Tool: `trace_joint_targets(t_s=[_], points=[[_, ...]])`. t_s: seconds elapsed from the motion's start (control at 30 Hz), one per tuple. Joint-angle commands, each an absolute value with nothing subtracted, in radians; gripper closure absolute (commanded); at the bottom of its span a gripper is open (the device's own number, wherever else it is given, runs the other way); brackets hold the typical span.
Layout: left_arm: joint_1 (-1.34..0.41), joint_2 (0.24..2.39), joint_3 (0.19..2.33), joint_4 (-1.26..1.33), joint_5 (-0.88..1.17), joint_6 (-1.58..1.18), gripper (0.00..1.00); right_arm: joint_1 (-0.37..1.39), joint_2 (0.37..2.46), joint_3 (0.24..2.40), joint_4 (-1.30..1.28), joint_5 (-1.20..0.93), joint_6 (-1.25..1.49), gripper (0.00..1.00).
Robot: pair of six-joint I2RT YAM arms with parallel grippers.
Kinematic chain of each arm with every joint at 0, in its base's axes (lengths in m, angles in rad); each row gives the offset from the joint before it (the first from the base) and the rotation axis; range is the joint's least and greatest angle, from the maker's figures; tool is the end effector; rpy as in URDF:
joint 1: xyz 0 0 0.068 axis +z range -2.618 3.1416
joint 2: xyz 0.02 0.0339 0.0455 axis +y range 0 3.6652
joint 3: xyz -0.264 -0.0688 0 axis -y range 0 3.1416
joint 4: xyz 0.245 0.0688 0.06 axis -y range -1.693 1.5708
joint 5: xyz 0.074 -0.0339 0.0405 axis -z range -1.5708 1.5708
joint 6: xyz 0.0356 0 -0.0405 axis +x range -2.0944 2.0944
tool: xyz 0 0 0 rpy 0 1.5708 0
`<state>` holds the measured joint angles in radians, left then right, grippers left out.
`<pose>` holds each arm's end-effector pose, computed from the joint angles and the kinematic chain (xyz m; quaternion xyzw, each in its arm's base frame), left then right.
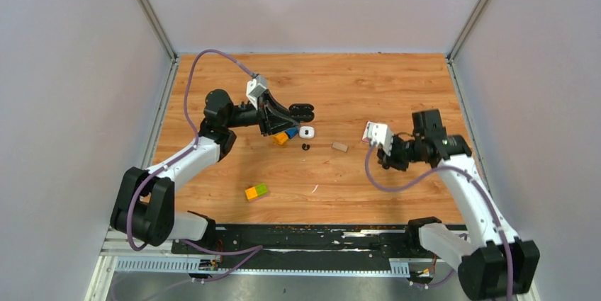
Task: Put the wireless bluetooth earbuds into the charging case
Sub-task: Pick up the right earbud from the center of the board.
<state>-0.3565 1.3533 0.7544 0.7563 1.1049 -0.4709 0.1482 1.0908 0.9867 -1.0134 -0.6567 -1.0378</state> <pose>0.2589 -0.1304 0.2968 0.3668 0.5746 -0.5722 0.4558 0.1874 0.0500 0.2900 -0.5756 0.7244 0.1921 0.3272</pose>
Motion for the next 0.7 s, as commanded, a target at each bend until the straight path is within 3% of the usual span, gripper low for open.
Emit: trace_joint_targets(t_s=[0.0,0.17,0.67], points=[[-0.352,1.315,0.769,0.7,1.093,-0.462,1.0,0.147,0.886,0.708,-0.819,-0.54,-1.422,0.84],[-0.35,1.314,0.79,0.615,1.097,-0.423,1.0,0.148,0.787,0.539,-0.691,-0.596,-1.55,0.79],[-0.345,1.291,0.807,0.454,1.067,-0.325,1.0,0.107,1.129,0.654,-0.762,-0.55,-1.605,0.82]])
